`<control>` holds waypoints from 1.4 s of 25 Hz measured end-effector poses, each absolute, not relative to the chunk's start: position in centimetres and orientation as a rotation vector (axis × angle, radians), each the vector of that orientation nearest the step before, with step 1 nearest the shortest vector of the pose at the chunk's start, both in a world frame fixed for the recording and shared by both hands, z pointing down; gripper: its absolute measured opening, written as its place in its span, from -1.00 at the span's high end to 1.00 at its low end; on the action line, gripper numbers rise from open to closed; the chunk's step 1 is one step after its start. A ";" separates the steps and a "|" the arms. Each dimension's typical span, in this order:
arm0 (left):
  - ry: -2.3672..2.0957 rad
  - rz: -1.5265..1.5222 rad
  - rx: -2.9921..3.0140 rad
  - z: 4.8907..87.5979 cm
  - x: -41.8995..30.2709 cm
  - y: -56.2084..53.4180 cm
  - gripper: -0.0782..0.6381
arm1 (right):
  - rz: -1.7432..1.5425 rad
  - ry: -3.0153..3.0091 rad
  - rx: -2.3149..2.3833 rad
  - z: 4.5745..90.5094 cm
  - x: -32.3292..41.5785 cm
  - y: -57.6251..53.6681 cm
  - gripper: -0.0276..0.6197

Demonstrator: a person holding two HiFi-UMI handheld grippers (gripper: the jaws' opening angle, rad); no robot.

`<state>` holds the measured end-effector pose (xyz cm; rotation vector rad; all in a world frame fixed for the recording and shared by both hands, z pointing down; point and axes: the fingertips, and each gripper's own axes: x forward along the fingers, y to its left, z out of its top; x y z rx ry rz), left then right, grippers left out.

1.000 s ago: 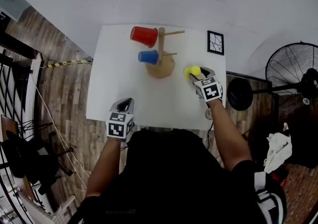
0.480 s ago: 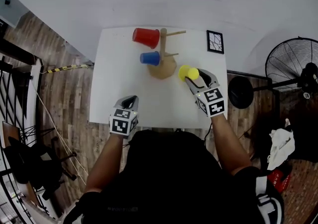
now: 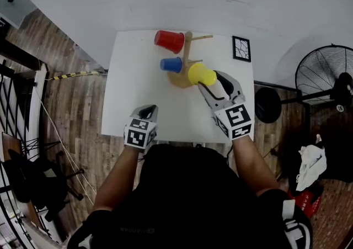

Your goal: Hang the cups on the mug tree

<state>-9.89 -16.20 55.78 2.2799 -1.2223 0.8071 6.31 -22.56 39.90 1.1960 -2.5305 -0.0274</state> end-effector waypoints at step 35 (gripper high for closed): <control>-1.216 0.801 2.290 54.6 -11.3 -15.0 0.73 | -0.187 -2.290 1.104 45.9 1.6 -24.7 0.21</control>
